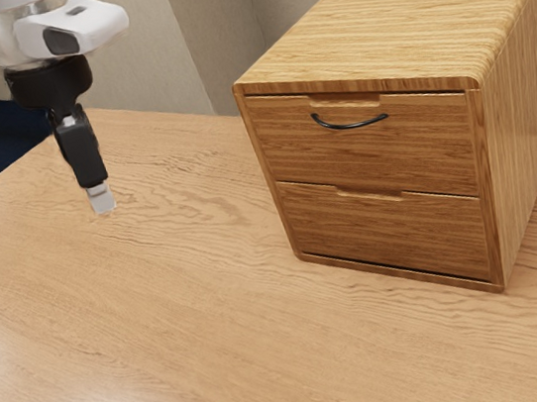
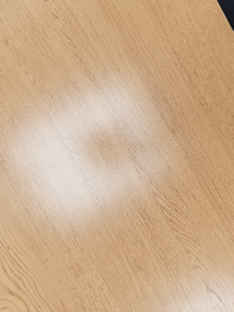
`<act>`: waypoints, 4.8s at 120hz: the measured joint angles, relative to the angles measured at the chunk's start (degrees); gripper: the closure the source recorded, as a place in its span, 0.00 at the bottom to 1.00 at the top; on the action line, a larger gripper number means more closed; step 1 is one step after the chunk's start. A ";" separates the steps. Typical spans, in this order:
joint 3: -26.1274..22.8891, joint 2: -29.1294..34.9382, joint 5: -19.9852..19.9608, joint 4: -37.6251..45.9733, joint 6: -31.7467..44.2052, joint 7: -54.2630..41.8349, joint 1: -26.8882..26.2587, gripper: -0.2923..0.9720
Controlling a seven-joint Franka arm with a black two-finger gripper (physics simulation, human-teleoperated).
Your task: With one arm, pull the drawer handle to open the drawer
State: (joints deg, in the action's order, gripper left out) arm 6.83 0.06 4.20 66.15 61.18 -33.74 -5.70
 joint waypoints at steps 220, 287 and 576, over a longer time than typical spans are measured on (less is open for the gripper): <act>-0.02 0.50 4.14 24.16 55.91 -51.42 -10.85 0.23; -0.95 -3.15 4.37 22.08 59.86 -52.80 -11.95 0.23; -7.23 29.20 6.73 58.86 65.41 -51.59 -7.66 0.25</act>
State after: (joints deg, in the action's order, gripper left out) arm -0.40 29.25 10.93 125.01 126.59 -85.33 -13.36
